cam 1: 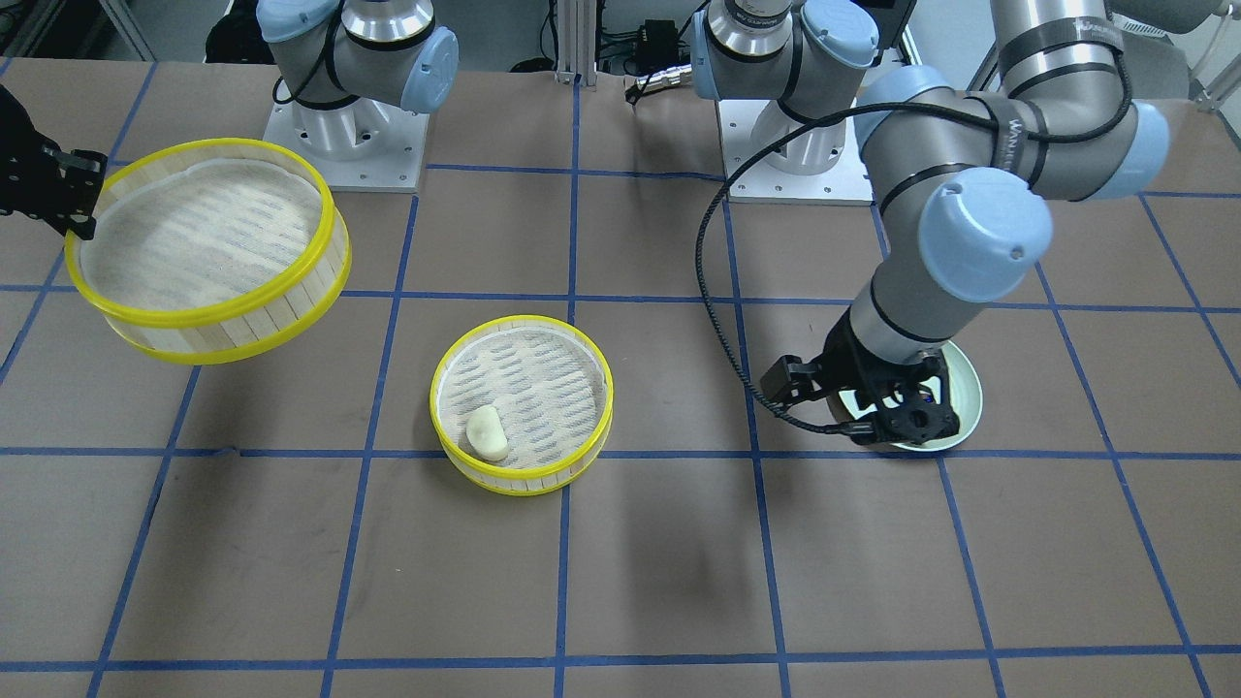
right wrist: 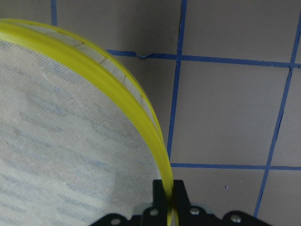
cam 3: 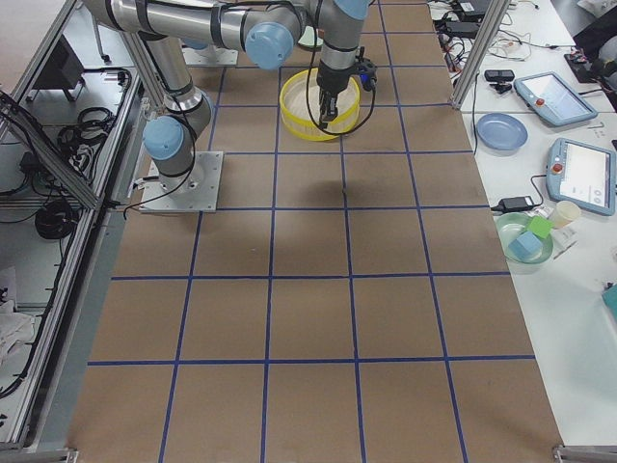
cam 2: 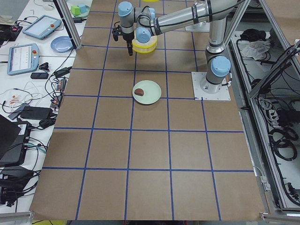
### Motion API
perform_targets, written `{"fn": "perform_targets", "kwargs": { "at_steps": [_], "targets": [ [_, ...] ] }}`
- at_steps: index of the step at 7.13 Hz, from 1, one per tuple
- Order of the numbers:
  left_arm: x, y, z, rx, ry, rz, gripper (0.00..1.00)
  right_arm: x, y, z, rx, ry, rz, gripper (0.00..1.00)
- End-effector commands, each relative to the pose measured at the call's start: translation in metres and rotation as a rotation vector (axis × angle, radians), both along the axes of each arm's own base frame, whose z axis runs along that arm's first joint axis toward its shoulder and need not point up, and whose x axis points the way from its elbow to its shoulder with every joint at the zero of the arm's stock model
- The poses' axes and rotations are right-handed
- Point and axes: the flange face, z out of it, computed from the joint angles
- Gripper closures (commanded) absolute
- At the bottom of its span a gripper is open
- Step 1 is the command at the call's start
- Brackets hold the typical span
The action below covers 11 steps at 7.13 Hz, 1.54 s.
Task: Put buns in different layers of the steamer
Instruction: 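Restack top tier with right gripper while left reaches for brown bun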
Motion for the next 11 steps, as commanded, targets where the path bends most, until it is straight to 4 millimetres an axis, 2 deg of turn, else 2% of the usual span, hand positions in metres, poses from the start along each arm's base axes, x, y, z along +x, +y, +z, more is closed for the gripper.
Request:
{"fn": "perform_targets", "kwargs": {
  "at_steps": [1, 2, 3, 4, 5, 6, 8, 9, 10, 11],
  "targets": [
    [0.090, 0.017, -0.009, 0.115, 0.012, -0.186, 0.00, 0.076, -0.034, -0.037, -0.004, -0.002, -0.035, 1.00],
    [0.123, 0.027, -0.027, 0.146, 0.050, -0.252, 0.00, 0.137, -0.051, -0.067, -0.010, 0.013, -0.066, 1.00],
    [0.148, 0.039, -0.054, 0.183, 0.100, -0.278, 0.00, 0.189, -0.054, -0.086, -0.011, 0.024, -0.052, 1.00],
    [0.158, 0.044, -0.068, 0.208, 0.116, -0.269, 0.00, 0.217, -0.060, -0.121, 0.035, 0.043, -0.103, 1.00],
    [0.159, 0.041, -0.080, 0.215, 0.123, -0.267, 0.00, 0.247, -0.062, -0.135, 0.029, 0.049, -0.098, 1.00],
    [0.162, 0.034, -0.094, 0.211, 0.120, -0.267, 0.00, 0.266, -0.062, -0.151, 0.034, 0.060, -0.123, 1.00],
    [0.167, 0.022, -0.129, 0.211, 0.123, -0.268, 0.00, 0.274, -0.062, -0.177, 0.084, 0.066, -0.051, 1.00],
    [0.169, 0.016, -0.138, 0.197, 0.117, -0.274, 0.03, 0.273, -0.062, -0.185, 0.111, 0.063, 0.003, 1.00],
    [0.170, 0.016, -0.149, 0.211, 0.127, -0.322, 0.14, 0.273, -0.061, -0.186, 0.121, 0.061, 0.021, 1.00],
    [0.170, 0.015, -0.154, 0.219, 0.131, -0.324, 0.29, 0.270, -0.059, -0.183, 0.123, 0.055, 0.085, 1.00]
  ]
}}
